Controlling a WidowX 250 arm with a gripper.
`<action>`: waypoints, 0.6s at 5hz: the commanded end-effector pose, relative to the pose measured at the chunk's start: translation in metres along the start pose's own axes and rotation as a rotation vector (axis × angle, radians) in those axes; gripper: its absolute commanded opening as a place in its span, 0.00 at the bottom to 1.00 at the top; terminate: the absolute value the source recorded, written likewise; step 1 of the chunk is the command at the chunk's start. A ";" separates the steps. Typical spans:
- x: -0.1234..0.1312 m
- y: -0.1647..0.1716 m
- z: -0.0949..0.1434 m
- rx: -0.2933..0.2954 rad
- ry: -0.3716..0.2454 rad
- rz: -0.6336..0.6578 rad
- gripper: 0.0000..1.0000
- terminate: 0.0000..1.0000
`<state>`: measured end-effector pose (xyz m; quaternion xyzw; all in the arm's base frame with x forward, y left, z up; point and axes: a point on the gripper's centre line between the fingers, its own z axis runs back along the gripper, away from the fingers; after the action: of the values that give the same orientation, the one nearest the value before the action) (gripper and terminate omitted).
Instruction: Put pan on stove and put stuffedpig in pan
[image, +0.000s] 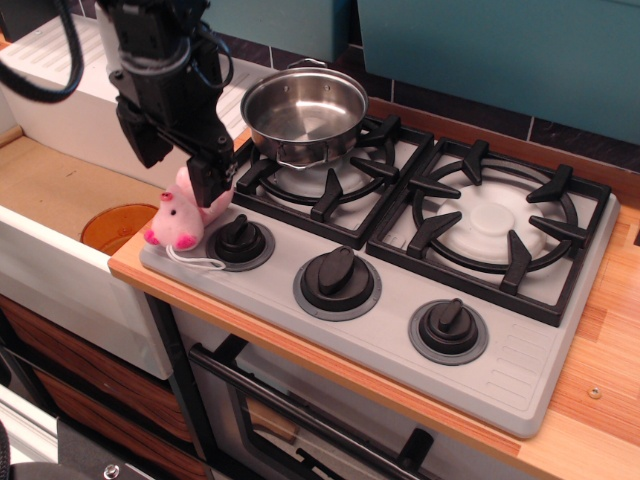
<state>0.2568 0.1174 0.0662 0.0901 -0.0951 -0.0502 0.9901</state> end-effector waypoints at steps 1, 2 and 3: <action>0.003 0.005 -0.010 0.011 -0.044 0.019 1.00 0.00; -0.002 0.005 -0.021 0.007 -0.046 0.025 1.00 0.00; -0.010 0.004 -0.034 -0.011 -0.049 0.032 1.00 0.00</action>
<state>0.2469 0.1265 0.0254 0.0720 -0.1083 -0.0358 0.9909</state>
